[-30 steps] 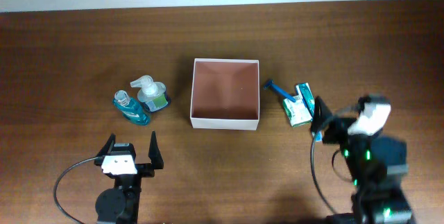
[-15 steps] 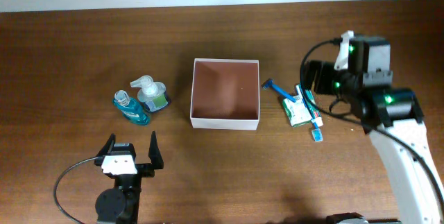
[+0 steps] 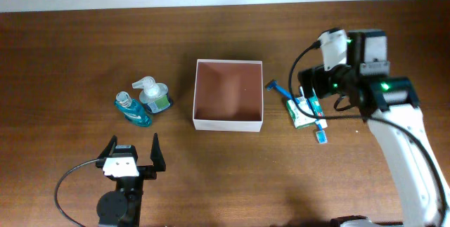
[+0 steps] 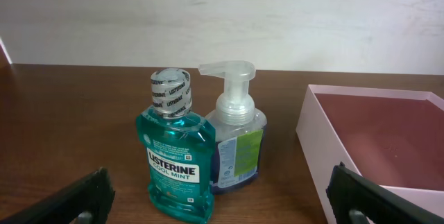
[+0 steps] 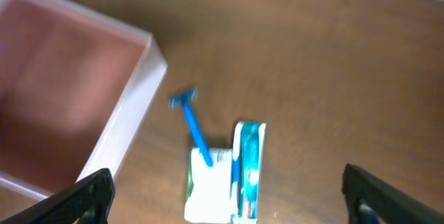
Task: Pack container
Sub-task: 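Move the right gripper over the blue razor beside the box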
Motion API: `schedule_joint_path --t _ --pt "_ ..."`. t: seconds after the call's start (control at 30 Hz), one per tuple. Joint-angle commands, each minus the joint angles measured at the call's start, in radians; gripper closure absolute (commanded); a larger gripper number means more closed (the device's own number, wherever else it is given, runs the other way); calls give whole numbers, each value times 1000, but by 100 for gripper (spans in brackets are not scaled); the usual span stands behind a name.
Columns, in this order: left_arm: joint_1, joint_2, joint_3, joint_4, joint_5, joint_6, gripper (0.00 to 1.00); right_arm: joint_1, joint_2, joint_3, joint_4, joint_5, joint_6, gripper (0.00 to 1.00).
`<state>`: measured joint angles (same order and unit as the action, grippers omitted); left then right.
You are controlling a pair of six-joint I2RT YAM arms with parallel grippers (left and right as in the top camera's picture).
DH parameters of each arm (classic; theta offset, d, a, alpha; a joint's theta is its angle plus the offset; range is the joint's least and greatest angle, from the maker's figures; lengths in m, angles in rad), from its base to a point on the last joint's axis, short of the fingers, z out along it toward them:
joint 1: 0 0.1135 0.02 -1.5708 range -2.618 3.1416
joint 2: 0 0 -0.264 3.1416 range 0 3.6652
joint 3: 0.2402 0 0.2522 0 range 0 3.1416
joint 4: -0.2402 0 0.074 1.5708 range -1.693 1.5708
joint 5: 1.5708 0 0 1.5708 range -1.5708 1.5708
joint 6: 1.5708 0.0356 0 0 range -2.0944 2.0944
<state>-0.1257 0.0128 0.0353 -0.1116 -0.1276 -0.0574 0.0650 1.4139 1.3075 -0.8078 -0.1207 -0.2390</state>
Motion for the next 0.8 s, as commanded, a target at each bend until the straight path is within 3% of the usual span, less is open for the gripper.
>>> schedule_joint_path --t 0.0,0.17,0.33,0.47,0.6,0.77 --pt "6 -6 -8 3 11 -2 1 -5 97 13 -35 -70 -118 6" --pt "6 -6 -8 3 11 -2 0 -5 179 13 -50 -142 -141 15" --pt "6 -6 -8 3 11 -2 1 -5 211 13 -51 -142 -229 43" --pt "6 -6 -8 3 11 -2 1 -5 240 13 -50 -142 -286 55" --pt "6 -6 -8 3 11 -2 1 0 282 13 -28 -162 -285 65" --pt "6 -6 -8 3 11 -2 1 31 349 13 15 -163 -285 65"
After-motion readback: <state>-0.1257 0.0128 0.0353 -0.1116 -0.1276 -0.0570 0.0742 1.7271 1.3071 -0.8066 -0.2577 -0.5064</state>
